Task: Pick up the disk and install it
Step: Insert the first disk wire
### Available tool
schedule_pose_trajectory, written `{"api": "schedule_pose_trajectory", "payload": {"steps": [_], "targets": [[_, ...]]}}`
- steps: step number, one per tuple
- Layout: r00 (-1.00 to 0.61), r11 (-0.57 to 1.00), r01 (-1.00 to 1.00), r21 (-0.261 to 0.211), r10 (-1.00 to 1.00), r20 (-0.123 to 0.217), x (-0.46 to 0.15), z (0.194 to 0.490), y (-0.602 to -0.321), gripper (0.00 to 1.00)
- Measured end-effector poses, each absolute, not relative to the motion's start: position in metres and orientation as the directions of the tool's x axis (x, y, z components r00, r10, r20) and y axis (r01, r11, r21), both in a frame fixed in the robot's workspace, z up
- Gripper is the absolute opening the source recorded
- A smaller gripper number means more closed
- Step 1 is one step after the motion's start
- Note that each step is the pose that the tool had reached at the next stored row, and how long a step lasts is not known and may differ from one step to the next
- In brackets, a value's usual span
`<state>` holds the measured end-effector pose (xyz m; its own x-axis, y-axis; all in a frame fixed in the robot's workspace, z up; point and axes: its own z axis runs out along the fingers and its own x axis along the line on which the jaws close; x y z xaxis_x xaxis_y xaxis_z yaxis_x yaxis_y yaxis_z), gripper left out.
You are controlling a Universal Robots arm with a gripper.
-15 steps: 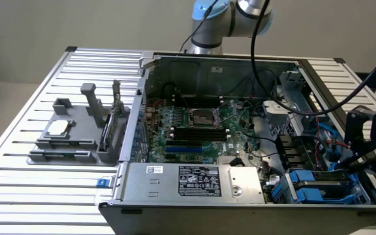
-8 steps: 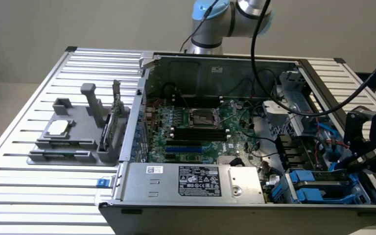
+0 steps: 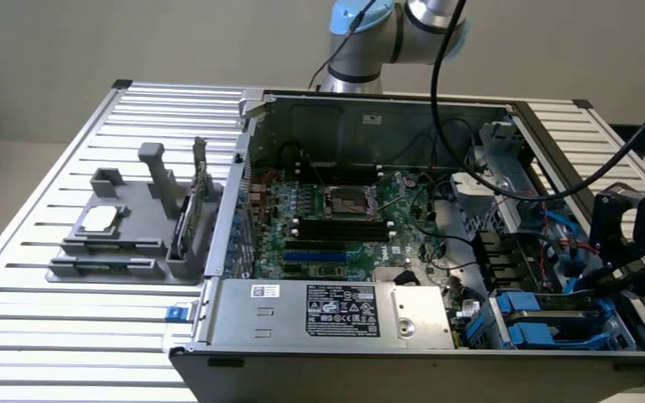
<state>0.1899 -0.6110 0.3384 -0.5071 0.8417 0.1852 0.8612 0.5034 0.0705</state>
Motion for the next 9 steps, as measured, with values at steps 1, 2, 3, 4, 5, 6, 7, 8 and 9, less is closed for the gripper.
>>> {"api": "schedule_pose_trajectory", "payload": {"steps": [1, 2, 3, 4, 5, 6, 7, 8, 9], "targets": [[-0.507, 0.503, 0.861, 0.072, 0.841, 0.188, 0.1898, 0.3384, -0.6112, 0.22], [-0.507, 0.503, 0.861, 0.074, 0.84, 0.191, 0.1898, 0.3384, -0.6118, 0.22], [-0.507, 0.503, 0.861, 0.076, 0.84, 0.194, 0.1898, 0.3383, -0.6125, 0.22], [-0.507, 0.502, 0.861, 0.078, 0.839, 0.197, 0.1898, 0.3383, -0.6132, 0.22], [-0.507, 0.502, 0.861, 0.079, 0.839, 0.199, 0.1898, 0.3383, -0.6137, 0.22], [-0.507, 0.502, 0.861, 0.08, 0.838, 0.2, 0.1898, 0.3384, -0.6141, 0.22], [-0.507, 0.502, 0.861, 0.08, 0.838, 0.2, 0.1897, 0.3385, -0.6142, 0.22], [-0.507, 0.502, 0.861, 0.08, 0.838, 0.2, 0.1895, 0.3388, -0.6143, 0.22], [-0.507, 0.502, 0.861, 0.081, 0.838, 0.2, 0.1894, 0.3395, -0.6143, 0.22]]}}
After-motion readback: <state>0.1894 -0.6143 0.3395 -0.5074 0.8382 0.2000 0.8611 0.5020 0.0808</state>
